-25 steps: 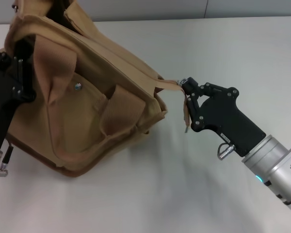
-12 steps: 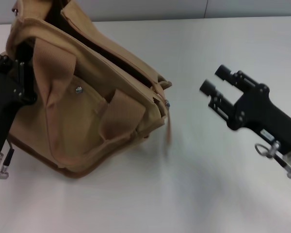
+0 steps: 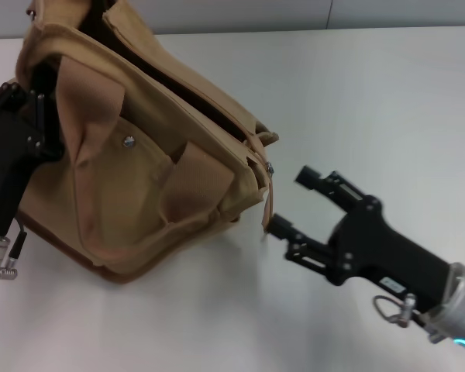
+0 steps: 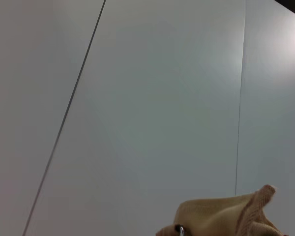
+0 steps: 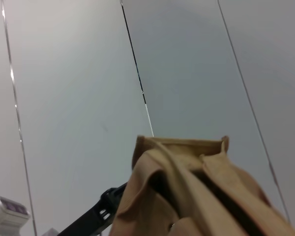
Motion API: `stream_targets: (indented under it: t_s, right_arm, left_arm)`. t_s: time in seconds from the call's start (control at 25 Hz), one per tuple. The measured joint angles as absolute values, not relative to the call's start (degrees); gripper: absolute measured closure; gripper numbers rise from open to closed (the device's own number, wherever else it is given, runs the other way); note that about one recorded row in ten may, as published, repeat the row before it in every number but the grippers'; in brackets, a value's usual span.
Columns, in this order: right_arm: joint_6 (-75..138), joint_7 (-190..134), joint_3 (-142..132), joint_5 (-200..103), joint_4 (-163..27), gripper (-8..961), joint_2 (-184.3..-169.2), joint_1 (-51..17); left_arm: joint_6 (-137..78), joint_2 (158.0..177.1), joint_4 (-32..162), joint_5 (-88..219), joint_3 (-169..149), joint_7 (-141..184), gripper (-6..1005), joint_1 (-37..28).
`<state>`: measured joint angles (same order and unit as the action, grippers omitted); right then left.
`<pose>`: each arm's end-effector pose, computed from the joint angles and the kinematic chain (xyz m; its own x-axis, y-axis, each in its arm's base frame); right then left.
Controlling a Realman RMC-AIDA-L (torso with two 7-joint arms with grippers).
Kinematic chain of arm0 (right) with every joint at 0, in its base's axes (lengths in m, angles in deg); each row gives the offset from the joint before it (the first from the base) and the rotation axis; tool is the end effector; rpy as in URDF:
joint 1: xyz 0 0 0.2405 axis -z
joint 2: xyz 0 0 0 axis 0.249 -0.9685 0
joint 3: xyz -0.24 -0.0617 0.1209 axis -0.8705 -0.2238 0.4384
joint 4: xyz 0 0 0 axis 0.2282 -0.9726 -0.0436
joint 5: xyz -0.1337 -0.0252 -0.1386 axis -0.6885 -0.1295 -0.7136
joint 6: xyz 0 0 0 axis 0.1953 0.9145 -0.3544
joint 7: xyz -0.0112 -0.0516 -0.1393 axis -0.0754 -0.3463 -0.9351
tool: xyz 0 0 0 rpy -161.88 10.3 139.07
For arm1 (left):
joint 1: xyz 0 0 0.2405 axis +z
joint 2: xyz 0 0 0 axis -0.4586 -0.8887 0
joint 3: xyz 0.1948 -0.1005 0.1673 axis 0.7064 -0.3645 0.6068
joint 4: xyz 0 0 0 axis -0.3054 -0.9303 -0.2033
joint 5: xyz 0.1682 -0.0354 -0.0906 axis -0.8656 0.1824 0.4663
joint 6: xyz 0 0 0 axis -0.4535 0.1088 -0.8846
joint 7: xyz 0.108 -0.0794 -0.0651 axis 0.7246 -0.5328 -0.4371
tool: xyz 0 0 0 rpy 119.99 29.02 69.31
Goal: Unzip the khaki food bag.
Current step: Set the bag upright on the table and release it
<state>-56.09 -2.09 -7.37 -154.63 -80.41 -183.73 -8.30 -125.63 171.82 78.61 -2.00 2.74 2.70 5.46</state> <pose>0.2548 0.2231 -0.0843 0.4854 -0.0797 -0.8707 -0.4847 -0.8533 -0.1921 -0.2818 0.2569 -0.0155 0.3898 -0.2931 0.8730 0.7333 -0.4747 -0.4868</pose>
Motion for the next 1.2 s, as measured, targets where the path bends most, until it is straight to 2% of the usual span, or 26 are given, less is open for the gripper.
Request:
stream_targets:
  t_s: [0.08, 0.68, 0.88, 1.2]
  right_arm:
    - [-51.9, -2.3, -7.4, -154.7, -84.5, 143, -183.78, -9.5]
    - [-40.2, -2.3, -4.0, -154.5, -92.1, 133, -183.88, -13.7]
    - [-40.1, -2.4, -3.9, -154.4, -91.6, 188, -183.88, -14.0]
    - [-40.0, -2.5, -3.6, -154.3, -91.2, 485, -183.88, -14.0]
  left_arm:
    - [-125.3, 171.83, 78.6, -2.0, 2.8, 2.7, 930, 5.3]
    - [-125.2, 171.82, 78.6, -2.6, 3.2, 2.7, 930, 4.9]
    - [-125.2, 171.82, 78.7, -2.7, 3.2, 2.7, 930, 4.9]
    - [-125.3, 171.82, 78.8, -2.8, 3.2, 2.7, 930, 5.1]
